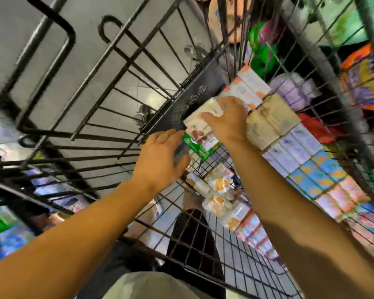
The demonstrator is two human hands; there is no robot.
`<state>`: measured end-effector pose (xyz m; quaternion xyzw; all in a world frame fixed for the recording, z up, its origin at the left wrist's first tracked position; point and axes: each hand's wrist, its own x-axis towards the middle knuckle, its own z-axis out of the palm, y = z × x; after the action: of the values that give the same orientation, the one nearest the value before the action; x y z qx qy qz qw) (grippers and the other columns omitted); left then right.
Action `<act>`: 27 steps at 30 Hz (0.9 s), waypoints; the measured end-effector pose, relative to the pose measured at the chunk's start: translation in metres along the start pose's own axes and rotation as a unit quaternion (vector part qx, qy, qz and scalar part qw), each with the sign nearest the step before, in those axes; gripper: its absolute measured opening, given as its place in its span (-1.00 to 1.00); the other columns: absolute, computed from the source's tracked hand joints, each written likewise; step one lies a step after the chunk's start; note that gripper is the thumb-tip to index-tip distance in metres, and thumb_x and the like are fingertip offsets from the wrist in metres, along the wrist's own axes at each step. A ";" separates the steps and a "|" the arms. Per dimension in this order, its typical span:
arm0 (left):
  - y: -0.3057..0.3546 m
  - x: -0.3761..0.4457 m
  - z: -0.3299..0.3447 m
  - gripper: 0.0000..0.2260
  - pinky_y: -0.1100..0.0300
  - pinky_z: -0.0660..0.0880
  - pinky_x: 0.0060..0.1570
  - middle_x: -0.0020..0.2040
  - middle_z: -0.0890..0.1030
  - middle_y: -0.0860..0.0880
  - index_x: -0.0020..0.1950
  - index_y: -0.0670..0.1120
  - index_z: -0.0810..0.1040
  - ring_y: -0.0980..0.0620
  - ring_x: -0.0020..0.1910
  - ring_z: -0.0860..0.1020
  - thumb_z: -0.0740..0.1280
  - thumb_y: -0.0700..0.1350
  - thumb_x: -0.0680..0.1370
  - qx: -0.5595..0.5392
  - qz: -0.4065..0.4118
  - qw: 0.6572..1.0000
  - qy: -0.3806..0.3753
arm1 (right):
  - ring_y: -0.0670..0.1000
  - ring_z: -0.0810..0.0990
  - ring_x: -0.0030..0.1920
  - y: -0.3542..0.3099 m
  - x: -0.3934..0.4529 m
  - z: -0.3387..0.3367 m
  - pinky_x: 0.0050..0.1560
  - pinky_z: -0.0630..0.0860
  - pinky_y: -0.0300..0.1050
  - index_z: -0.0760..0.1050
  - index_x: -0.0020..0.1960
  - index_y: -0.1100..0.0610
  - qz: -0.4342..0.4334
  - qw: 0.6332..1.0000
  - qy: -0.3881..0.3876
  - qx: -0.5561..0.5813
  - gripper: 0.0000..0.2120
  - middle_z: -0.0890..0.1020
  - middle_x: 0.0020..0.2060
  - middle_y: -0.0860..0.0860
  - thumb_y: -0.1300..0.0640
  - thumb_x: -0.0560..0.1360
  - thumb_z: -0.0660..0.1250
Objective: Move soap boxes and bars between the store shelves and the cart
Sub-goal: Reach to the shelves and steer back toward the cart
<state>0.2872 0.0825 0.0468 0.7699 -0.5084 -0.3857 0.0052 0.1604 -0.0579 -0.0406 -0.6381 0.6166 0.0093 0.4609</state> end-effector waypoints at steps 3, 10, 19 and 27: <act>0.011 0.004 -0.006 -0.49 0.27 0.23 0.28 0.39 0.48 -0.14 0.47 -0.16 0.39 -0.14 0.36 0.42 0.33 0.04 0.58 -0.082 -0.015 0.996 0.011 | -0.07 0.52 0.09 0.002 -0.025 -0.015 0.06 0.45 -0.23 0.52 0.27 0.14 0.042 0.993 -0.003 0.107 -0.58 0.58 0.10 -0.04 0.04 0.47 0.47; 0.021 0.009 0.000 -0.62 -0.21 0.57 0.11 0.13 0.63 -0.07 0.36 0.04 0.42 -0.13 0.08 0.64 0.39 -0.08 0.57 -0.475 -0.202 0.853 -0.070 | 0.04 0.71 0.00 0.013 -0.090 -0.023 0.02 0.64 0.03 0.63 0.04 0.04 0.126 0.927 -0.104 0.338 -0.80 0.73 -0.06 0.03 0.04 0.44 0.36; 0.002 0.003 0.003 -0.72 0.07 0.65 -0.23 0.01 0.65 -0.09 0.22 -0.09 0.43 -0.03 -0.13 0.70 0.38 -0.29 0.56 -0.536 -0.295 0.791 0.006 | 0.06 0.44 0.28 0.029 -0.041 -0.005 0.18 0.37 -0.31 0.35 0.42 0.09 -0.007 1.000 -0.017 0.021 -0.40 0.42 0.34 0.10 -0.01 0.45 0.46; -0.012 -0.001 0.008 -0.68 0.08 0.65 -0.22 0.04 0.66 -0.11 0.25 -0.07 0.45 -0.09 -0.02 0.68 0.42 -0.23 0.54 -0.491 -0.302 0.817 -0.006 | 0.21 0.41 0.31 0.024 0.003 0.005 0.24 0.39 0.10 0.33 0.47 0.07 -0.074 0.984 -0.051 -0.157 -0.41 0.48 0.33 0.10 0.01 0.50 0.43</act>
<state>0.2917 0.0923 0.0364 0.7781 0.0061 -0.5706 0.2626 0.1452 -0.0532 -0.0589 -0.7449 0.5344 0.1047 0.3854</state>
